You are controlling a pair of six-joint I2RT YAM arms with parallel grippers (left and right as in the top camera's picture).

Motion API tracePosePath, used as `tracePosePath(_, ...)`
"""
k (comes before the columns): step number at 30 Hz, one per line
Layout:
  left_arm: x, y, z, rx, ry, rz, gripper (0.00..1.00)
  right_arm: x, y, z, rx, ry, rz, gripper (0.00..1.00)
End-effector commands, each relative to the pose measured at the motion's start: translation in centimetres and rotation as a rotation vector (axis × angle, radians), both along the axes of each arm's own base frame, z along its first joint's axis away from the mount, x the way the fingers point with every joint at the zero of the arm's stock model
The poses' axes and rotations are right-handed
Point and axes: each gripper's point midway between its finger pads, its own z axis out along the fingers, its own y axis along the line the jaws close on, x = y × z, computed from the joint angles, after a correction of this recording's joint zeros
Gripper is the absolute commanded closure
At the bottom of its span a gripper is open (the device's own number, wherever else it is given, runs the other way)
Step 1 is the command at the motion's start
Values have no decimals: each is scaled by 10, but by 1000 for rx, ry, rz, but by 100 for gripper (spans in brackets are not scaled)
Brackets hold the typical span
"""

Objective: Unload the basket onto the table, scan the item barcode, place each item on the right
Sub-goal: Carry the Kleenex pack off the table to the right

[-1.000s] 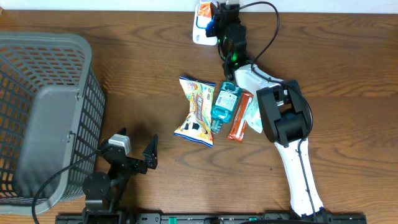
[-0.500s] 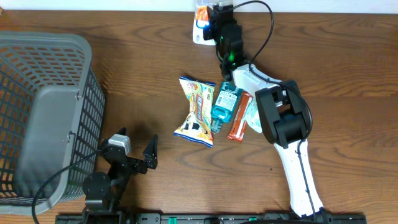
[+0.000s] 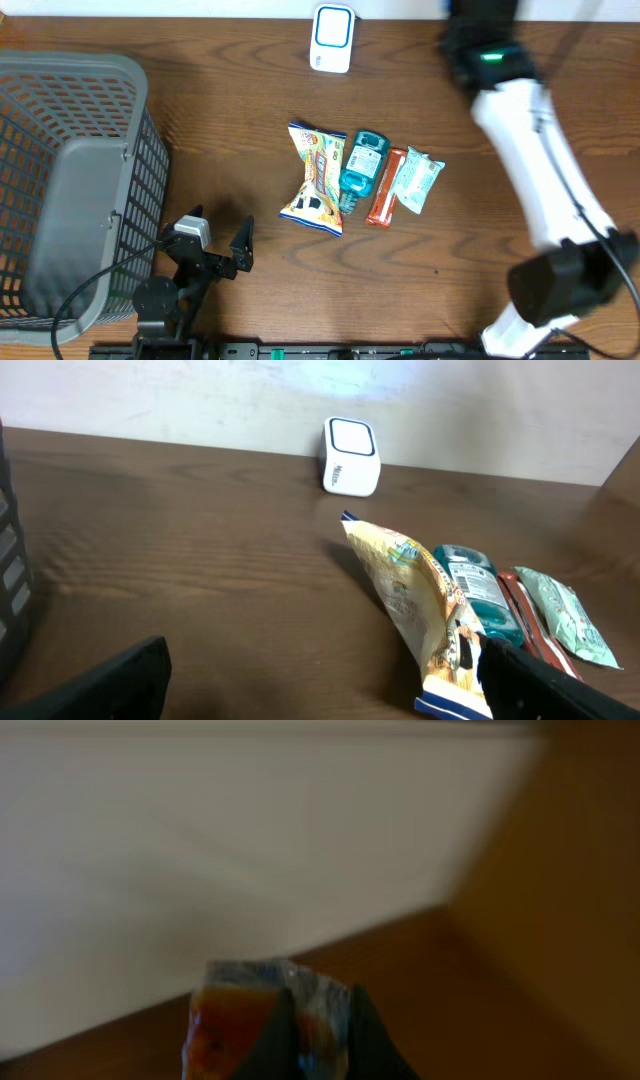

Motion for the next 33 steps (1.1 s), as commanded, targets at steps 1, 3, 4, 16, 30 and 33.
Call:
tracePosePath(1, -1, 0, -14, -5, 43, 2, 2, -33, -102, -32, -108, 168, -313, 99)
tracePosePath(3, -1, 0, -14, -5, 43, 2, 2, -52, -157, -58, -64, 222, -444, 99)
tracePosePath(4, -1, 0, -14, -5, 43, 2, 2, -58, -179, -71, -41, 238, -491, 99)
tracePosePath(16, -1, 0, -14, -5, 43, 2, 2, -135, -345, -213, 128, 537, -773, 99)
tracePosePath(30, -1, 0, -14, -5, 43, 2, 2, -169, -394, -260, 473, 474, -688, 43)
tracePosePath(33, -1, 0, -14, -5, 43, 2, 2, -147, -377, -249, 589, 400, -543, 3)
